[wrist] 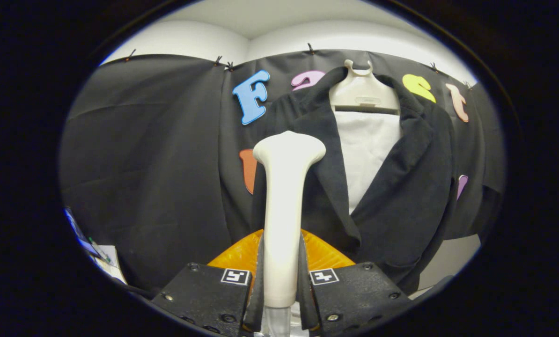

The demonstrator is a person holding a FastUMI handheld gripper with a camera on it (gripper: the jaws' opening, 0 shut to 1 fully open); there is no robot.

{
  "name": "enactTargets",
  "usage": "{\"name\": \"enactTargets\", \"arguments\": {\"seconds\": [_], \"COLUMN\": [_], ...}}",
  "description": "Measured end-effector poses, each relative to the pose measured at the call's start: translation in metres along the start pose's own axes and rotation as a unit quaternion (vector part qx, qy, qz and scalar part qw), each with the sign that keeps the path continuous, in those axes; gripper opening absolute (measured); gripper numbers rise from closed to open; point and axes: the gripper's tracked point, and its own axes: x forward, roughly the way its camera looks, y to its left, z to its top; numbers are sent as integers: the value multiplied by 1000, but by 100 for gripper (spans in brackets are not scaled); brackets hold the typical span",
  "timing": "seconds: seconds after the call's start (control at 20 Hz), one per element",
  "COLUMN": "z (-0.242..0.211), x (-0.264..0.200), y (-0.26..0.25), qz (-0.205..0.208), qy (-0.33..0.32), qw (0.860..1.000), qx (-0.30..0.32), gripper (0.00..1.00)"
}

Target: Iron the clothes twice with a garment steamer, once on the left side and once on the right side.

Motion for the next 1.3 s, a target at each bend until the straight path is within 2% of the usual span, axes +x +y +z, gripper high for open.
{"name": "enactTargets", "arguments": {"seconds": [0.75,1.3], "z": [-55,-104], "x": [-9,-16], "y": [-12,-21], "qz": [1,-1], "qy": [46,93], "qw": [999,995], "qx": [0,21], "gripper": [33,33]}}
